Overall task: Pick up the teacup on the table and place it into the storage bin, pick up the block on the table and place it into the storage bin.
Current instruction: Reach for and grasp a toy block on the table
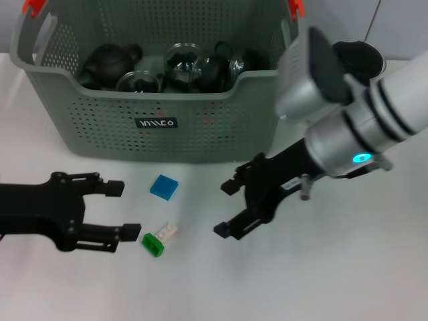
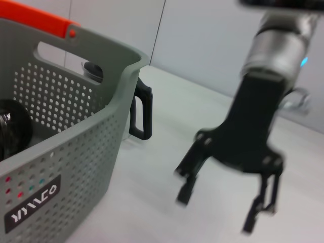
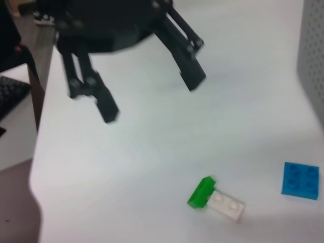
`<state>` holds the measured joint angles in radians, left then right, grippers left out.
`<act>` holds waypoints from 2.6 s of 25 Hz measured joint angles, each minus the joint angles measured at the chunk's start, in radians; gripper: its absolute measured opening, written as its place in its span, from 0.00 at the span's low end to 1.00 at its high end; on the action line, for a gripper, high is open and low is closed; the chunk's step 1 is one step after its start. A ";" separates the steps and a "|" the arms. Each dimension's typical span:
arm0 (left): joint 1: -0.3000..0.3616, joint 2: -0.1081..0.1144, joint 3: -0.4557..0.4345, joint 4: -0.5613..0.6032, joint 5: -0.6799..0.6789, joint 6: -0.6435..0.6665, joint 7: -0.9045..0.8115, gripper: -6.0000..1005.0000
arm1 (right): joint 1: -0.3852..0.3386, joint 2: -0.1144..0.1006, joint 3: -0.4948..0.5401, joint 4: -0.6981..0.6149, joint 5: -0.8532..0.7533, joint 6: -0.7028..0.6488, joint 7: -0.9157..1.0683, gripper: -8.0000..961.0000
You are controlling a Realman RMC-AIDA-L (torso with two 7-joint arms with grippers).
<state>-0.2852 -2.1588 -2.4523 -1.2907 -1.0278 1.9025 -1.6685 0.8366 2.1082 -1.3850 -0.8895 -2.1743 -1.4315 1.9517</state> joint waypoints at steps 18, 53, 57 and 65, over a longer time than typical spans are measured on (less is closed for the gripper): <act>-0.015 0.024 -0.040 0.065 -0.007 0.068 0.058 0.87 | 0.047 0.005 -0.421 0.196 0.272 0.566 0.029 0.92; -0.026 0.039 -0.065 0.127 -0.012 0.067 0.125 0.87 | 0.071 0.016 -0.707 0.310 0.650 0.865 0.016 0.92; -0.026 0.044 -0.065 0.128 -0.011 0.066 0.131 0.87 | 0.065 0.014 -0.707 0.300 0.651 0.840 0.014 0.92; -0.030 0.058 -0.086 0.128 -0.012 0.056 0.150 0.87 | -0.018 -0.019 -0.601 0.195 0.620 0.675 -0.037 0.92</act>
<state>-0.3152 -2.1011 -2.5382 -1.1625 -1.0403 1.9588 -1.5189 0.8185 2.0894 -1.9862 -0.6950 -1.5548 -0.7568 1.9143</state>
